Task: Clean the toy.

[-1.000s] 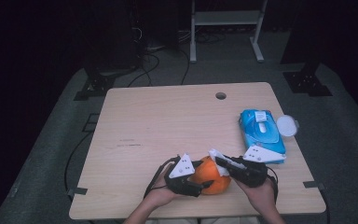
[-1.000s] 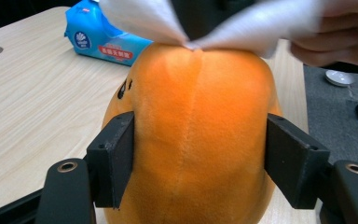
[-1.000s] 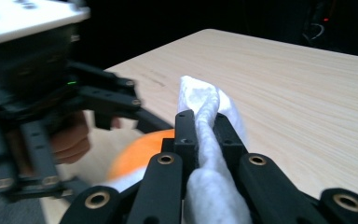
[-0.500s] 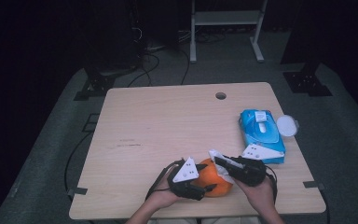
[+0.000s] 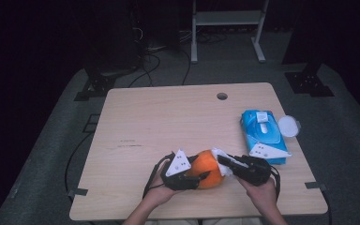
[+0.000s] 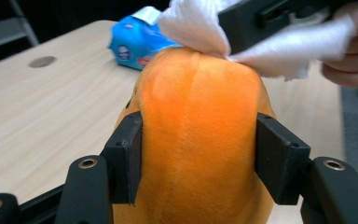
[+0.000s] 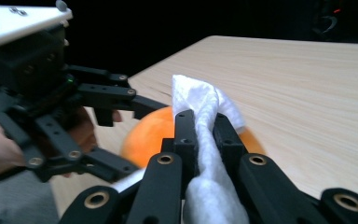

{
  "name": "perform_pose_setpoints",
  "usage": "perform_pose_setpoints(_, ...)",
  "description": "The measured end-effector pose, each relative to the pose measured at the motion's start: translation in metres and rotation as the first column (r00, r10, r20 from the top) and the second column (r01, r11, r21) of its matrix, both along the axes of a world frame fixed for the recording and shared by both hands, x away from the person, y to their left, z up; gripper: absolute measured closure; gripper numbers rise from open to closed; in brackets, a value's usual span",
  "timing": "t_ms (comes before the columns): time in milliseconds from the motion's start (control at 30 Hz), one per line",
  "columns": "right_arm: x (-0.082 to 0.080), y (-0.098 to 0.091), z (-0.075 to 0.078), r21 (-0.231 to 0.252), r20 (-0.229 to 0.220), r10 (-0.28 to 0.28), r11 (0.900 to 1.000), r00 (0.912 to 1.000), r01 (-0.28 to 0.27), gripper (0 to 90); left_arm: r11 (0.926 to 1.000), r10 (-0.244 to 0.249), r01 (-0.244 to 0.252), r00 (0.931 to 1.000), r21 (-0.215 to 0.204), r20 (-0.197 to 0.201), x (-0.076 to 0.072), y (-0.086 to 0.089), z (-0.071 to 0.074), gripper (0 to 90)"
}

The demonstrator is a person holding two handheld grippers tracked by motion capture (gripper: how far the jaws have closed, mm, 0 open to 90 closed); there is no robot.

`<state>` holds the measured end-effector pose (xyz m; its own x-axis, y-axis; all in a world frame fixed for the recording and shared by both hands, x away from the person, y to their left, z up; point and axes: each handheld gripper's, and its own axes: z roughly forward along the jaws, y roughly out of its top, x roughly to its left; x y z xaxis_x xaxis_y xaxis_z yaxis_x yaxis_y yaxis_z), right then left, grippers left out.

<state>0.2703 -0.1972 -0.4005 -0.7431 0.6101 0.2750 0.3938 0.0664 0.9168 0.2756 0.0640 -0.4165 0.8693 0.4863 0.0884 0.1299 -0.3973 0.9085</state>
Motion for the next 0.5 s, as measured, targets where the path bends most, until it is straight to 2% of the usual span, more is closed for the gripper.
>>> perform_pose_setpoints(67,0.002,0.009,0.0,-0.007,0.007,0.028,0.9996,0.9996,-0.028,81.9,0.9996,0.019,-0.02,0.9997,0.019,0.012,-0.001,0.0,-0.001,40.2)
perform_pose_setpoints(133,0.006,0.014,-0.002,-0.014,0.007,0.037,0.9992,0.9993,-0.036,82.1,0.9996,0.016,-0.017,0.9999,0.023,0.003,0.0,0.001,-0.001,39.8)
perform_pose_setpoints(200,0.01,0.009,-0.007,-0.015,-0.015,0.029,0.9994,0.9995,-0.03,82.1,0.999,-0.033,0.034,0.9986,0.03,-0.042,0.001,0.0,-0.002,35.9)
perform_pose_setpoints(267,0.011,0.002,-0.013,-0.02,-0.036,0.022,0.9996,0.9991,-0.023,82.0,0.998,-0.063,0.063,0.9955,-0.004,-0.071,0.003,0.0,-0.002,32.3)
perform_pose_setpoints(300,0.01,-0.001,-0.014,-0.019,-0.048,0.023,0.9995,0.9986,-0.024,82.0,0.9974,-0.064,0.061,0.9945,-0.039,-0.083,0.005,0.001,-0.001,30.9)
perform_pose_setpoints(333,0.005,-0.006,-0.012,-0.058,-0.041,0.016,0.9982,0.999,-0.018,81.9,0.9955,-0.04,0.031,0.9942,-0.09,-0.1,0.008,0.003,-0.002,27.0)
perform_pose_setpoints(367,0.003,-0.009,-0.012,-0.07,-0.042,0.014,0.9974,0.999,-0.016,81.9,0.9955,-0.04,0.031,0.9942,-0.09,-0.1,0.008,0.003,-0.002,25.1)
perform_pose_setpoints(400,0.003,-0.009,-0.012,-0.07,-0.042,0.014,0.9974,0.999,-0.016,81.8,0.9939,-0.035,0.023,0.9929,-0.108,-0.113,0.01,0.003,-0.003,25.1)
perform_pose_setpoints(433,0.002,-0.016,-0.015,-0.071,-0.059,0.007,0.9974,0.9983,-0.011,81.8,0.9929,-0.037,0.022,0.9914,-0.117,-0.126,0.011,0.004,-0.005,25.1)
perform_pose_setpoints(500,0.002,-0.019,-0.017,-0.071,-0.068,0.001,0.9974,0.9977,-0.006,81.7,0.9932,-0.058,0.042,0.9872,-0.108,-0.148,0.011,0.002,-0.009,26.9)
